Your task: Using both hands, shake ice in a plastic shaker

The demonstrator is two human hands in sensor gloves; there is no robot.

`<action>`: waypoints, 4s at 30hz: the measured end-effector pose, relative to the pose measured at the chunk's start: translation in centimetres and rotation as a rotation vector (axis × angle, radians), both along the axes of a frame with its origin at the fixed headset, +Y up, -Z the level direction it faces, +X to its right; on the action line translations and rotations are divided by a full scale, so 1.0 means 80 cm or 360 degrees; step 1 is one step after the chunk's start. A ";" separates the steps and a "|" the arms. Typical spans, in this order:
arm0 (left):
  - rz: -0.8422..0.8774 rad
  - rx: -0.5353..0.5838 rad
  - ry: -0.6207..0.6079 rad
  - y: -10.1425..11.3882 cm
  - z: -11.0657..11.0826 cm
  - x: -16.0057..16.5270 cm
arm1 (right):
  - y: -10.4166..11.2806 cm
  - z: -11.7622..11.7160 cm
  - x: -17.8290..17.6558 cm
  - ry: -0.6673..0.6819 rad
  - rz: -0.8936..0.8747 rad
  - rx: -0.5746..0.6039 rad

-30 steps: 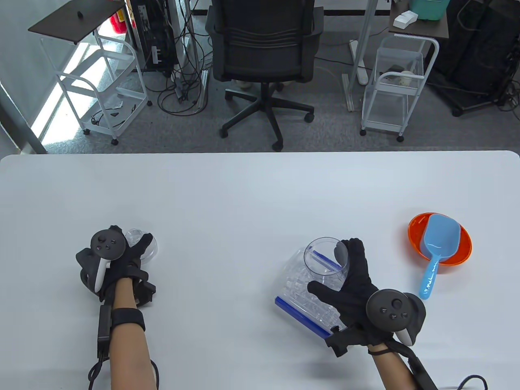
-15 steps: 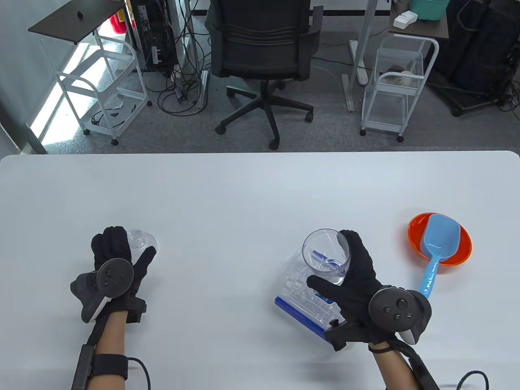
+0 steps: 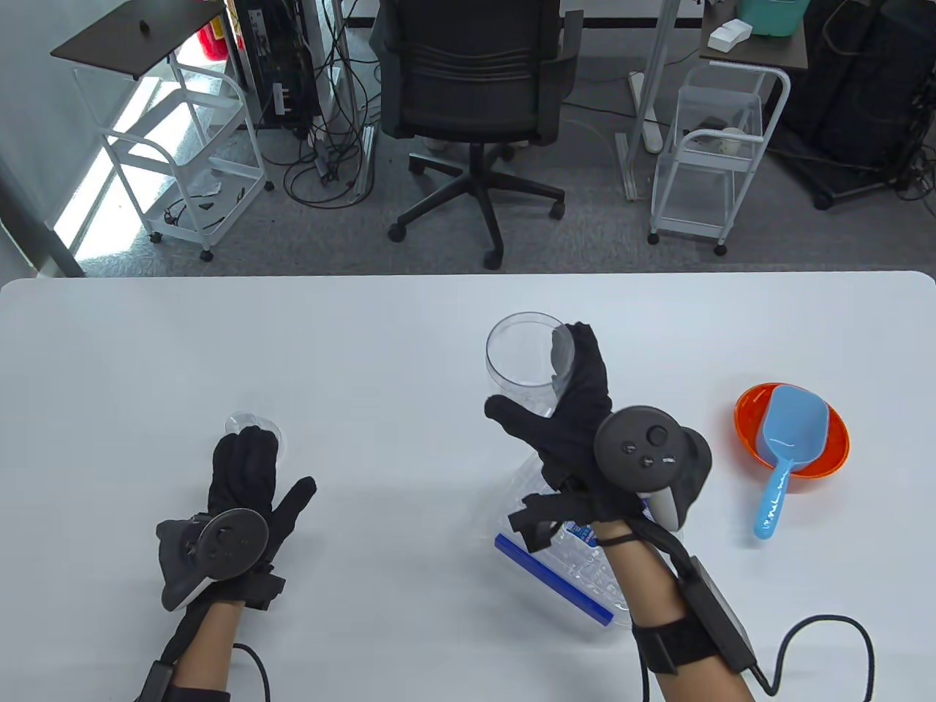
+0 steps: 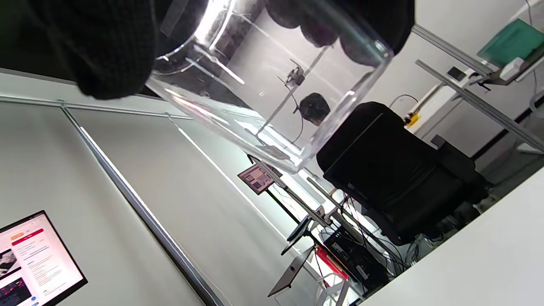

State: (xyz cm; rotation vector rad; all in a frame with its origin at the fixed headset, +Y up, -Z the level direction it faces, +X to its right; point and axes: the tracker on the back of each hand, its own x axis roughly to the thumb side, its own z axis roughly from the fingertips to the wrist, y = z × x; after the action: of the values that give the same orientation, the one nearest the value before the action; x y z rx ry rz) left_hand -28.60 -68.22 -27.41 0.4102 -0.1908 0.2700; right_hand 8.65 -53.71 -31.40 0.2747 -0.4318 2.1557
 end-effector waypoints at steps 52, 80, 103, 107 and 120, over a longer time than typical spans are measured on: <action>-0.0014 -0.0069 -0.0055 0.003 0.003 0.002 | -0.275 -0.134 -0.168 -0.0553 0.0559 -0.0816; -0.0076 0.0001 0.0047 0.012 0.012 -0.005 | -0.045 -0.045 -0.065 -0.0278 0.1182 0.0068; -0.0264 -0.0437 -0.0287 -0.005 0.010 0.136 | -0.218 0.015 0.152 0.0203 0.1033 -0.1003; -0.0277 -0.0461 -0.0286 -0.017 0.009 0.143 | -0.221 0.015 0.153 0.0222 0.0998 -0.1013; -0.0388 -0.0308 -0.0172 -0.021 0.010 0.114 | -0.219 0.019 0.147 0.0154 0.0993 -0.0983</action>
State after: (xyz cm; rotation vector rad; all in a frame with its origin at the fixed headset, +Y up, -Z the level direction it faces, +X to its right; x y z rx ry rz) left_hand -19.46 -69.89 -26.64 0.1777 -0.3153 0.0694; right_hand 20.42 -71.26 -29.88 0.1701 0.4430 2.7343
